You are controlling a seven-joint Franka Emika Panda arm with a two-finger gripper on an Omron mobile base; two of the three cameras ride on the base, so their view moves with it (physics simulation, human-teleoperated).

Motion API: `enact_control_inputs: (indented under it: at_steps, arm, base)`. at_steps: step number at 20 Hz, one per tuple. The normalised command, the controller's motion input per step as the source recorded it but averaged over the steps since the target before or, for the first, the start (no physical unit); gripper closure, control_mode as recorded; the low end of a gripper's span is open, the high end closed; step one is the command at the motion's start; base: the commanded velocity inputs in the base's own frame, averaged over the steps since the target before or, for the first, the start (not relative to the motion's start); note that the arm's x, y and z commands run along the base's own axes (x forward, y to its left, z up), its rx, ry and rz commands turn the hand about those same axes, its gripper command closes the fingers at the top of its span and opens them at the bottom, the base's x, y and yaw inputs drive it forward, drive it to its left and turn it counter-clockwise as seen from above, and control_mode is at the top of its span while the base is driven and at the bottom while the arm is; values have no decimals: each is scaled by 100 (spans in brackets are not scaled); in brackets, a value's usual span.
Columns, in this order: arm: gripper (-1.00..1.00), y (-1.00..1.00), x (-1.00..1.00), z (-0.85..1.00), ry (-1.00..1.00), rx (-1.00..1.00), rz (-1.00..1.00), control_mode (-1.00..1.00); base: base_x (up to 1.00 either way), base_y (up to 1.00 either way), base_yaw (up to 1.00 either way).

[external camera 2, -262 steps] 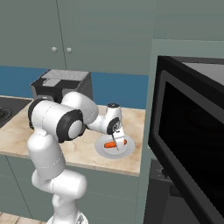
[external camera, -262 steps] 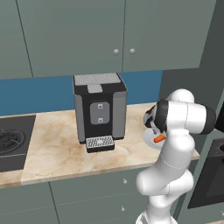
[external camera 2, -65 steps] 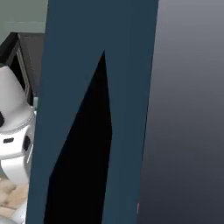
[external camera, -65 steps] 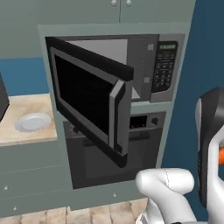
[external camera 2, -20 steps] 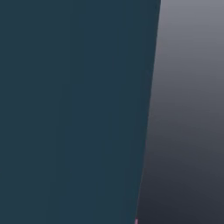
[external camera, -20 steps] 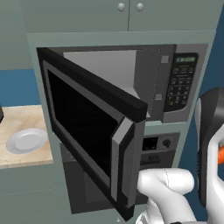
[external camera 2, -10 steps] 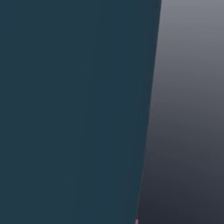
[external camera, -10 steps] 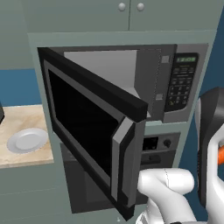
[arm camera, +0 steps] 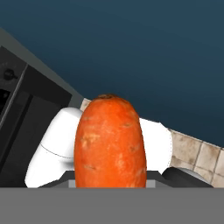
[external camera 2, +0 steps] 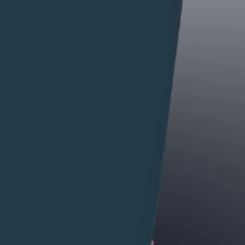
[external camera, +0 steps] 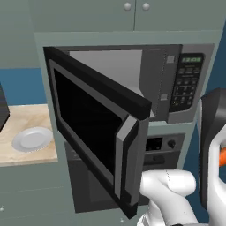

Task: Pick the carrot from the counter and place it in the microwave. Then turn on the microwave.

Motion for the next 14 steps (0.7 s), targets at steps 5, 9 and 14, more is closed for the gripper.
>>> enact_control_inputs:
  at_steps: [5,9,14]
  arm:
    - [100,0,0,0,0,0,0,100]
    - [100,0,0,0,0,0,0,100]
    - [100,0,0,0,0,0,0,100]
  base:
    - [2,-8,23]
    - [15,-24,22]
    - [19,-24,23]
